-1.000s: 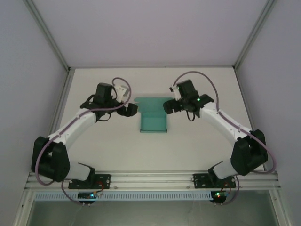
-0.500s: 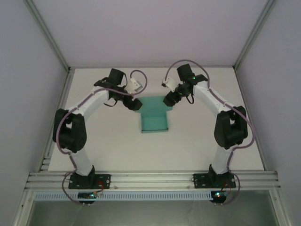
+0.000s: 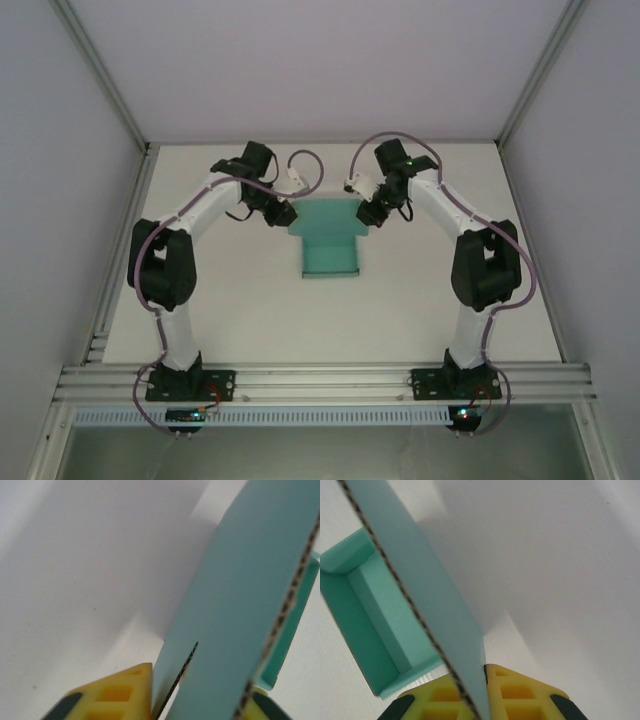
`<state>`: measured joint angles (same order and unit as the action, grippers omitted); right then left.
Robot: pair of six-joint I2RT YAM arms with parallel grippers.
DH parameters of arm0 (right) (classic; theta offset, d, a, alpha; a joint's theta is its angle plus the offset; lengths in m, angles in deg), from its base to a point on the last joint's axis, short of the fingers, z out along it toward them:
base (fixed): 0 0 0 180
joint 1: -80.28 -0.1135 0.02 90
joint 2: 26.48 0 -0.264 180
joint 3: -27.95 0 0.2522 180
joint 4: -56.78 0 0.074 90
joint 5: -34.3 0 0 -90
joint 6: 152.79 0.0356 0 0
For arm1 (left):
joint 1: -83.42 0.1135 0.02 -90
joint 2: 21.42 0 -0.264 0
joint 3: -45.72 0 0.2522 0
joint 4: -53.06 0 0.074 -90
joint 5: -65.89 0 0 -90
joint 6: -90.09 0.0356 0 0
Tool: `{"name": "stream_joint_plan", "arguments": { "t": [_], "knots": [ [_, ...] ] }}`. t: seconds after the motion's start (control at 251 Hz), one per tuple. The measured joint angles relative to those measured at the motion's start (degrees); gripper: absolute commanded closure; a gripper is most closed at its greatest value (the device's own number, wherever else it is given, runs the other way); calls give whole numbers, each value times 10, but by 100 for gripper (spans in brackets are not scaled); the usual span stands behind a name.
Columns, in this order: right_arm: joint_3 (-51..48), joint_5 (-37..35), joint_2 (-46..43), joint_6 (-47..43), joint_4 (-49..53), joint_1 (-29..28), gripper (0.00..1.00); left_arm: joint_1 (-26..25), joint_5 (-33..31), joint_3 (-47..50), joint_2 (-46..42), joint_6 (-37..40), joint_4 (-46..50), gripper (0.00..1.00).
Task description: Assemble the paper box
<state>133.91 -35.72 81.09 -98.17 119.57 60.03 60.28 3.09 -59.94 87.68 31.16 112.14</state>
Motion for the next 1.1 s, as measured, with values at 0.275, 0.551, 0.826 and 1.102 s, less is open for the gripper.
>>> {"name": "stream_joint_plan", "arguments": {
  "t": [0.275, 0.551, 0.826, 1.102],
  "knots": [
    [-10, -118, -30, 162, -54, -41, 99, -15, -75, 20, -11, -160, -108, 100],
    [-96, -254, -76, 513, -216, -85, 100, -56, -186, 51, -40, -380, -241, 100],
    [-109, -338, -43, 684, -300, -86, 99, -89, -240, 58, -5, -483, -299, 100],
    [-134, -380, -11, 709, -355, -95, 100, -97, -265, 116, 13, -533, -412, 100]
  ]
}}
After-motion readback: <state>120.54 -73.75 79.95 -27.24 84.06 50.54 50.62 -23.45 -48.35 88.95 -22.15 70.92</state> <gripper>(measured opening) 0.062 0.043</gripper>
